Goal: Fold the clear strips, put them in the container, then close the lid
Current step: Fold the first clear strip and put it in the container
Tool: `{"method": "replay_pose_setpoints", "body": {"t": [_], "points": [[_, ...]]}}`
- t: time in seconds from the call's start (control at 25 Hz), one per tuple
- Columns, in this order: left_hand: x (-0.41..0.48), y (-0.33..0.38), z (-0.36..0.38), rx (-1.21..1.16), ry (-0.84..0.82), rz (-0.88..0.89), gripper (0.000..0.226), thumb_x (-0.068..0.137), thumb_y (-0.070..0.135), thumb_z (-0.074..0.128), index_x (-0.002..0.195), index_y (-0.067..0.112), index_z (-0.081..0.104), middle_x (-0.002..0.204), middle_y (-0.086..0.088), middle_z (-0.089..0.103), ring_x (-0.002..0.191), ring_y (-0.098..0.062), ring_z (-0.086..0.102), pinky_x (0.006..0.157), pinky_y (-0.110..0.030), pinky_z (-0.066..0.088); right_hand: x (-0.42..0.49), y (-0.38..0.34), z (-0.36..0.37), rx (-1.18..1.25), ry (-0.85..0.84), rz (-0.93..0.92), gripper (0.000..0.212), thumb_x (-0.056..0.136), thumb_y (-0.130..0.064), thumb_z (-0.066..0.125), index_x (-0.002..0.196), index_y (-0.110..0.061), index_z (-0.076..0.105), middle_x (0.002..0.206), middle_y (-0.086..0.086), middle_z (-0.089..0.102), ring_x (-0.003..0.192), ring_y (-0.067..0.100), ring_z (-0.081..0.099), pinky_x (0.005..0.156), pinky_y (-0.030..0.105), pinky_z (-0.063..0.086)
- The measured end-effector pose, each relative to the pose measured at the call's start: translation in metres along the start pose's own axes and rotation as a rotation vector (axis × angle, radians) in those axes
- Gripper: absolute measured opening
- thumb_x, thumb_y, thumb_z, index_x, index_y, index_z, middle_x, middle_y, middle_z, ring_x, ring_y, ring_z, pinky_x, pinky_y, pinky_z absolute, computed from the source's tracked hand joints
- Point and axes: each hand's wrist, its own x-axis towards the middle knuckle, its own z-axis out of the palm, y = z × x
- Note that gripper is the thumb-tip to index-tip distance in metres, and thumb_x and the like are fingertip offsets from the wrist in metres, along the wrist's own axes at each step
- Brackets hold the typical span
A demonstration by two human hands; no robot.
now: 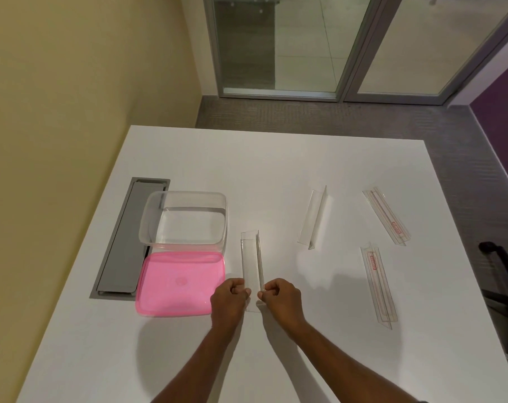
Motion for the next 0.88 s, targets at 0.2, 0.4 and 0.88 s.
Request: {"method": "replay_pose_setpoints", "body": {"t": [0.2,0.4,0.88], "points": [[0.007,-0.001,-0.002,0.099,0.009,0.035,0.018,0.096,0.015,0.075,0.114,0.018,0.078,0.105,0.006,0.075,0.092,-0.015,0.068,0.091,-0.030,0.053,-0.003,-0.006,0.014,0.004,0.043,0.018,0.009,0.095,-0.017,0.076,0.093,-0.010,0.070,0.090,0.002,0.071,0.081,0.017,0.070,0.077,0.019,0.059],[0.012,-0.003,0.001,0.189,-0.035,0.068,0.010,0.100,0.021,0.070,0.096,0.029,0.068,0.086,0.016,0.062,0.081,-0.010,0.061,0.081,-0.026,0.048,-0.005,-0.007,0.019,0.010,0.064,0.013,0.014,0.094,-0.020,0.078,0.090,-0.011,0.068,0.086,0.003,0.070,0.078,0.019,0.068,0.075,0.022,0.059],[0.004,0.002,0.008,0.301,-0.065,0.156,0.030,0.103,0.039,0.064,0.114,0.014,0.077,0.108,-0.004,0.080,0.101,-0.025,0.074,0.087,-0.029,0.060,-0.012,-0.005,0.015,0.054,0.058,-0.004,0.011,0.097,-0.021,0.075,0.098,-0.011,0.071,0.093,0.002,0.071,0.083,0.017,0.068,0.083,0.022,0.060]]}}
